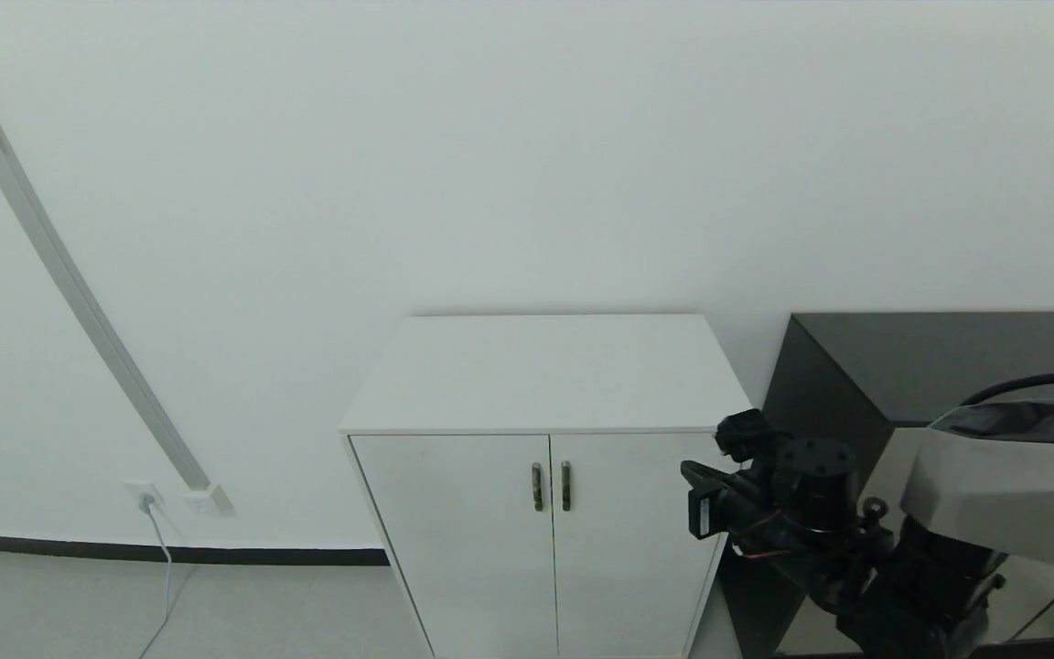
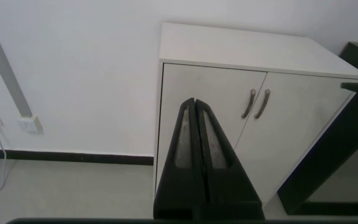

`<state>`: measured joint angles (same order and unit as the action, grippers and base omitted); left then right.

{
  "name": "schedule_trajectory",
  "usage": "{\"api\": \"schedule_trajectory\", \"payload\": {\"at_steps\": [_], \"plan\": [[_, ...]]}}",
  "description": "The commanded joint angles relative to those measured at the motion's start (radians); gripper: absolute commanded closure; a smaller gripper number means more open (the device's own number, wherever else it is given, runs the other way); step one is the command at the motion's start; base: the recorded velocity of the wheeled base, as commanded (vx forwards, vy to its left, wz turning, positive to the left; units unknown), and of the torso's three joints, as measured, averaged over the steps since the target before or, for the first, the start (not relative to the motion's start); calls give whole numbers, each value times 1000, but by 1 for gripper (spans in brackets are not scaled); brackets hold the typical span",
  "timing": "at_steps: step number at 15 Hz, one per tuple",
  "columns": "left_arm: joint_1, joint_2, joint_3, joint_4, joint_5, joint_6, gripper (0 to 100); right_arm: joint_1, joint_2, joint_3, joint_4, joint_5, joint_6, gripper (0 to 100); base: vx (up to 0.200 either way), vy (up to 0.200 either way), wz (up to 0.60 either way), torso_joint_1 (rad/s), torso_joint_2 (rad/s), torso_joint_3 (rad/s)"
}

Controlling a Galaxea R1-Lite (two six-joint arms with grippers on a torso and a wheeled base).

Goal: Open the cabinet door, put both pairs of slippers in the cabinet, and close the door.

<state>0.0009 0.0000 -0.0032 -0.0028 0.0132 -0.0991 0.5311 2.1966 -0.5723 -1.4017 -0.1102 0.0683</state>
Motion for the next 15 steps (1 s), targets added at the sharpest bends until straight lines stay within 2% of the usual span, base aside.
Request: {"api": "schedule_trajectory", "payload": {"at_steps": [1,2,4,9,11,15], "plan": [[1,2,0,0,1,-1,100,-37,-170,129,-5,-2,-4,100,0,0,0,0,0,0],[1,2,0,0,1,-1,100,-49,-212,164,-3,-3,-10,100,0,0,0,0,0,0],[1,2,0,0,1,-2,100,-94,-327,301,-8,-98,-56,100,0,0,0,0,0,0],[1,2,0,0,1,-1,100,-189,-497,545,-13,-117,-97,100,0,0,0,0,0,0],[1,2,0,0,1,-1,100,-229,-578,572,17,-117,-114,100,0,0,0,0,0,0],[1,2,0,0,1,-1,100,-264,-790,572,219,-100,-137,100,0,0,0,0,0,0]]}}
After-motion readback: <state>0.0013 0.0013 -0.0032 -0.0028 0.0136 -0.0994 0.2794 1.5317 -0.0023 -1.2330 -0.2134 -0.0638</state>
